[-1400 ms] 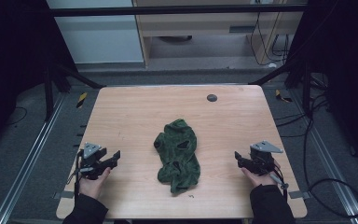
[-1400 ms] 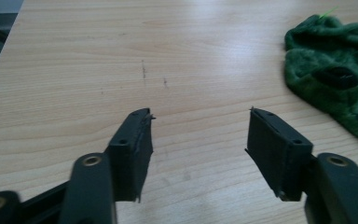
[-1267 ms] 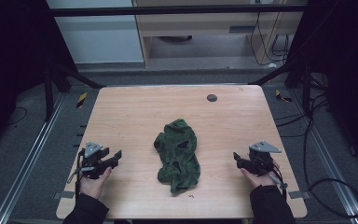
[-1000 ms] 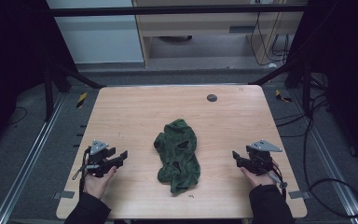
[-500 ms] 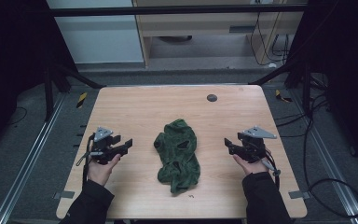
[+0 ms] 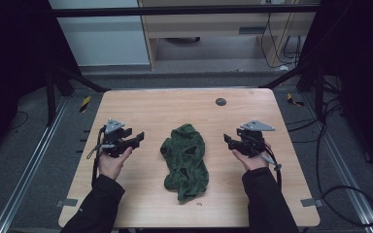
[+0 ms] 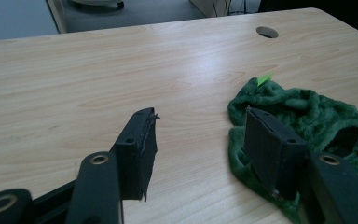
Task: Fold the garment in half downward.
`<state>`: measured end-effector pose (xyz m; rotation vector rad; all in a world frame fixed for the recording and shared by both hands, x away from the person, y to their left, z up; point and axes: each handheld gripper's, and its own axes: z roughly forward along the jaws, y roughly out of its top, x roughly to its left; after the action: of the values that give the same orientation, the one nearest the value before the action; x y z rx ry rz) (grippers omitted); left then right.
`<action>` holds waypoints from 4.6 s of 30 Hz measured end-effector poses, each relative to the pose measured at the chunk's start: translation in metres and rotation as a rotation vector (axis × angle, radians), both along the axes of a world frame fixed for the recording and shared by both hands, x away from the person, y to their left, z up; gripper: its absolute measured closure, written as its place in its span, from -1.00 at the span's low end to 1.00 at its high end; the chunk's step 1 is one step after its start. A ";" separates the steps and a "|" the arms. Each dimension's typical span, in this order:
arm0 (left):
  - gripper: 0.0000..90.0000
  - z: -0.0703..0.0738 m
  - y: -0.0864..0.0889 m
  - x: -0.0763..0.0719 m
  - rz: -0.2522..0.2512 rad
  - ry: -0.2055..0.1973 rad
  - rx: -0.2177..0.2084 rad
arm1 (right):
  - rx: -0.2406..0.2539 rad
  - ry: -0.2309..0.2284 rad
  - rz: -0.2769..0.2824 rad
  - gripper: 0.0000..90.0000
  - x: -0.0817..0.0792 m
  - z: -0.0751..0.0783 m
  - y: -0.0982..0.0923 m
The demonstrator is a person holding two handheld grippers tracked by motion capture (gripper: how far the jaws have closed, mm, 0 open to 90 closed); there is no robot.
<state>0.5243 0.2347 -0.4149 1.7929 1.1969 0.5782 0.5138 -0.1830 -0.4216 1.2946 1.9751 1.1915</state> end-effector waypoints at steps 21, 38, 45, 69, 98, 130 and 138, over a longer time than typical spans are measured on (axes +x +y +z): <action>-0.01 -0.025 -0.056 0.036 -0.079 0.046 0.053 | 0.018 0.043 0.047 0.06 0.033 -0.012 0.036; 0.05 -0.064 -0.074 0.059 -0.105 0.155 0.115 | 0.020 0.111 0.104 0.10 0.054 -0.036 0.072; 0.08 -0.072 -0.082 0.063 -0.130 0.194 0.133 | 0.000 0.150 0.128 0.14 0.057 -0.048 0.084; 0.83 -0.075 -0.089 0.065 -0.163 0.286 0.095 | -0.057 0.268 0.158 0.76 0.065 -0.069 0.090; 0.87 -0.009 -0.085 0.045 -0.193 0.081 0.035 | 0.008 0.096 0.188 0.85 0.056 -0.022 0.088; 0.87 0.006 -0.076 -0.026 -0.324 0.030 0.089 | -0.039 -0.008 0.356 0.83 -0.007 -0.005 0.076; 0.86 -0.002 -0.076 -0.045 -0.358 0.044 0.097 | -0.035 0.002 0.387 0.82 -0.025 -0.011 0.073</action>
<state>0.4790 0.1584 -0.4173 2.0513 0.8570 0.3945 0.4889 -0.1100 -0.4327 0.9192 2.3066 1.3186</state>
